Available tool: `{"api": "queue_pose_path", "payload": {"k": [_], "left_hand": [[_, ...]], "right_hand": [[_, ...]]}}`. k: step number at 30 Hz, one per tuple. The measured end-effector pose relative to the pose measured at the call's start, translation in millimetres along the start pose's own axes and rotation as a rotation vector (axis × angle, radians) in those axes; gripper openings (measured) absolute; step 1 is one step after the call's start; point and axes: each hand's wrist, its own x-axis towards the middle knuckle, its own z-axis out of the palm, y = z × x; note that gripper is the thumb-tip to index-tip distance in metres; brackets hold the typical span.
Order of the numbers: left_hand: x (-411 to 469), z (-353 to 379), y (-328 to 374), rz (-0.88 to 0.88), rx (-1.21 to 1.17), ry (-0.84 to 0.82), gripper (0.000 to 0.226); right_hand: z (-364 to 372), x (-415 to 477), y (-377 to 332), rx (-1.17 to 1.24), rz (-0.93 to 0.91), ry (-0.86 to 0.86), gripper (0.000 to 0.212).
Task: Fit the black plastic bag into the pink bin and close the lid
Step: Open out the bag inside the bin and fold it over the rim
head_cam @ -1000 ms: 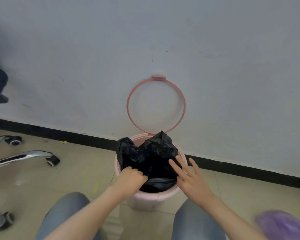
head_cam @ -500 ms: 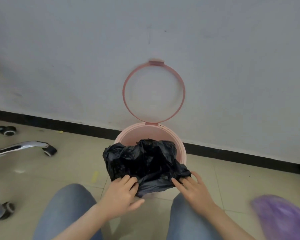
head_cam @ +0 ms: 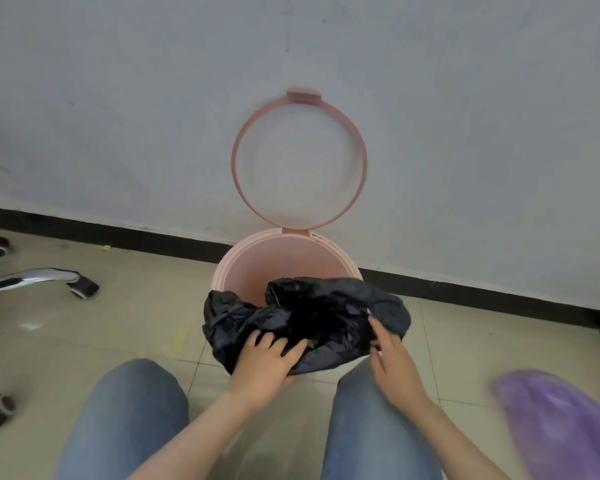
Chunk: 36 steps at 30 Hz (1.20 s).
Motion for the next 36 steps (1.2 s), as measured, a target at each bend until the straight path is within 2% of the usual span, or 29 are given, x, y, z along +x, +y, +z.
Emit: {"api": "queue_pose_path", "payload": {"k": [1, 3, 7, 8, 10, 12, 14, 15, 17, 19, 22, 24, 27, 30, 33, 34, 36], "left_hand": [[-0.8, 5.0, -2.0, 0.022, -0.002, 0.037, 0.064], [-0.9, 6.1, -5.3, 0.060, 0.014, 0.043, 0.063], [0.5, 4.9, -4.6, 0.084, 0.015, 0.096, 0.063], [0.5, 4.5, -4.1, 0.076, 0.000, 0.093, 0.063], [-0.1, 4.0, -3.4, 0.069, -0.001, 0.087, 0.064], [-0.3, 3.8, -3.3, 0.057, 0.004, 0.075, 0.066], [-0.1, 4.0, -3.7, 0.051, -0.010, 0.078, 0.068], [-0.4, 3.9, -3.7, 0.052, -0.007, 0.077, 0.069], [-0.9, 4.7, -3.7, 0.064, 0.002, 0.081, 0.068], [-1.4, 6.7, -3.8, 0.079, 0.008, 0.095, 0.067], [-1.9, 7.9, -3.9, 0.103, 0.003, 0.139, 0.066], [-1.5, 7.1, -4.8, 0.113, 0.000, 0.175, 0.065], [-1.5, 9.7, -8.3, 0.130, -0.009, 0.246, 0.070], [-6.7, 6.6, -9.8, 0.099, 0.001, 0.292, 0.074], [-12.5, -5.3, -4.6, 0.070, 0.008, 0.490, 0.052], [-12.8, -10.0, -3.2, 0.035, 0.009, 0.545, 0.043], [-11.3, -19.7, -2.9, -0.113, 0.019, 0.575, 0.032]], "right_hand": [[-1.6, 3.7, -1.9, 0.160, 0.085, -0.039, 0.052], [-0.3, 16.9, -1.8, 0.324, 0.155, -0.009, 0.055], [1.3, 30.2, -2.7, 0.461, 0.249, 0.113, 0.043], [1.9, 27.6, -2.0, 0.404, 0.226, 0.190, 0.037], [3.1, 19.1, -2.9, 0.113, 0.094, 0.371, 0.034], [5.6, 11.7, -4.6, -0.213, -0.152, 0.528, 0.033], [11.7, 12.2, -6.2, -0.407, -0.407, 0.598, 0.038], [13.7, 16.0, -7.4, -0.470, -0.484, 0.565, 0.040], [18.1, 28.1, -11.5, -0.540, -0.501, 0.423, 0.042], [18.5, 44.7, -15.0, -0.518, -0.338, 0.270, 0.041], [11.6, 69.1, -6.7, -0.140, -0.042, 0.111, 0.042], [7.6, 77.6, -2.6, 0.154, 0.022, -0.004, 0.041], [7.3, 81.1, -3.7, 0.315, 0.060, 0.025, 0.038], [5.0, 75.0, -7.2, 0.132, 0.042, 0.149, 0.029], [4.1, 61.8, -4.7, -0.135, -0.165, 0.359, 0.029], [4.5, 58.3, -5.6, -0.184, -0.234, 0.364, 0.029], [3.6, 57.5, -8.8, -0.249, -0.319, 0.255, 0.032]]}}
